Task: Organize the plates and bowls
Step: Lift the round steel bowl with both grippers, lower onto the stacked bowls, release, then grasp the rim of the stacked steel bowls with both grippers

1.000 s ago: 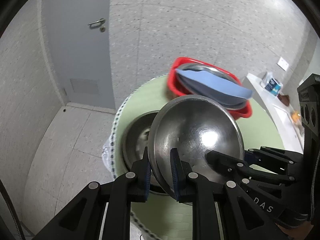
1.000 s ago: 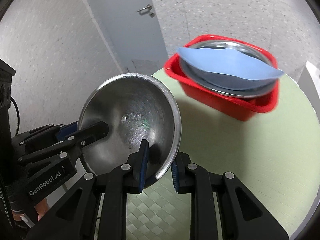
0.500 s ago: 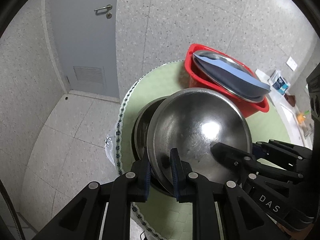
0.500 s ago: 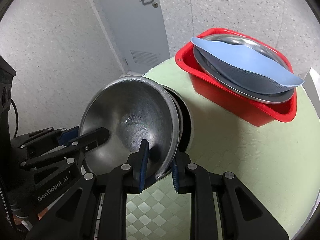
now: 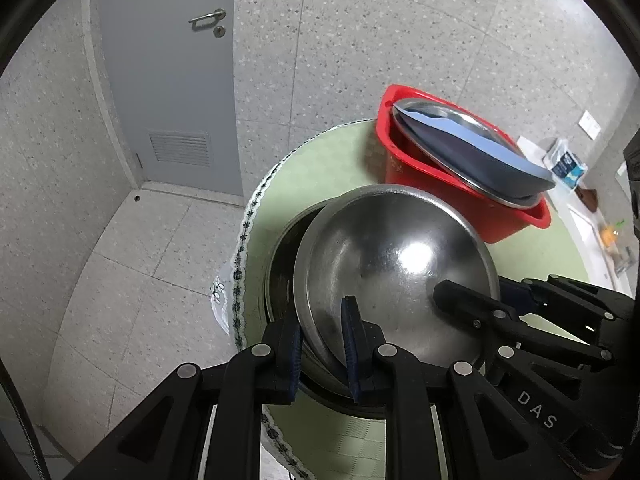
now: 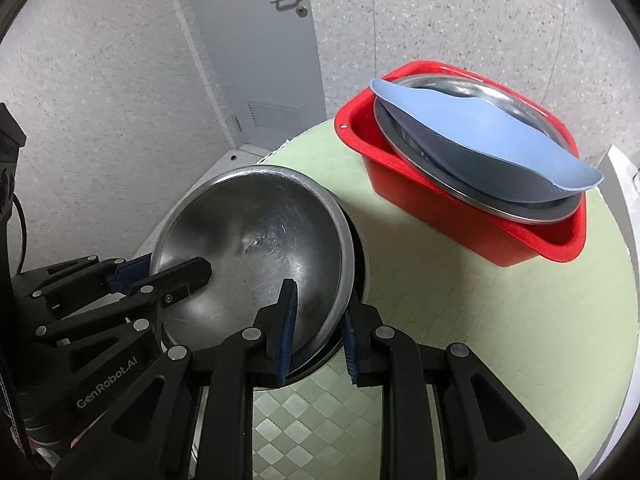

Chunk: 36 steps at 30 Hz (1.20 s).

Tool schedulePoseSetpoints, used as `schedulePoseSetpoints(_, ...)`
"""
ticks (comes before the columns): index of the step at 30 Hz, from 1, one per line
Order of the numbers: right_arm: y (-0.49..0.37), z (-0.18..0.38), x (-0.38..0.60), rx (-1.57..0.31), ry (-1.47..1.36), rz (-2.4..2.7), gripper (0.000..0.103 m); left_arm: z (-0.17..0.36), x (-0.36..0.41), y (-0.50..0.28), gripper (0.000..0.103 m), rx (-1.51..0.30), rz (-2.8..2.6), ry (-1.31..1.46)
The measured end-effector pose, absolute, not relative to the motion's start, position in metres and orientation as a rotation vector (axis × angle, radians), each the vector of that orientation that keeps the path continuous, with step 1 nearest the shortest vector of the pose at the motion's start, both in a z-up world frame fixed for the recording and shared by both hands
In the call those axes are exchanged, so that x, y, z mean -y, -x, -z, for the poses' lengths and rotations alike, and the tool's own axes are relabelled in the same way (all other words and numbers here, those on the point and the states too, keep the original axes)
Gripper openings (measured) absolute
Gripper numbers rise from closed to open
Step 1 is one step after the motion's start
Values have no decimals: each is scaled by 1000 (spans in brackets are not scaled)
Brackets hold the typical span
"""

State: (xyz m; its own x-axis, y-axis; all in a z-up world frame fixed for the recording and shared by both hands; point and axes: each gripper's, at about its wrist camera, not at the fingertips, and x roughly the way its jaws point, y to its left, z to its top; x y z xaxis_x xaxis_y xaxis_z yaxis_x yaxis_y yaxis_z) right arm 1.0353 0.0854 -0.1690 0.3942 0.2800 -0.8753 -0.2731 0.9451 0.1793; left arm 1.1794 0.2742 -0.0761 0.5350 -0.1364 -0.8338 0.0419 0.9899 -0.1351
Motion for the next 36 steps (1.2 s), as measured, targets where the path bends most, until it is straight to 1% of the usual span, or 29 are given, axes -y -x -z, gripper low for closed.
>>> schedulePoseSetpoints(6, -1028, 168, -94, -1092, 51, -328, 22, 77, -274, -1180, 16, -1007, 104, 95)
schedulePoseSetpoints(14, -1022, 164, -104, -1070, 119, -310, 31, 80, -274, -1181, 16, -1019, 107, 91)
schedulePoseSetpoints(18, -1020, 163, -106, -1068, 138, -307, 34, 78, -275, -1181, 16, -1017, 106, 94)
schedulePoseSetpoints(22, -1022, 163, -105, -1073, 122, -310, 34, 75, -275, -1180, 15, -1016, 104, 92)
schedulePoseSetpoints(27, -1031, 166, -93, -1103, 12, -350, 38, 76, -282, -1180, 17, -1026, 122, 148)
schedulePoseSetpoints(29, -1032, 165, -90, -1106, -20, -359, 41, 75, -284, -1178, 20, -1026, 128, 169)
schedulePoseSetpoints(33, -1033, 160, -89, -1095, -44, -361, 44, 71, -285, -1175, 21, -1020, 125, 171)
schedulePoseSetpoints(36, -1033, 159, -89, -1087, -41, -348, 50, 71, -286, -1173, 23, -1024, 125, 190)
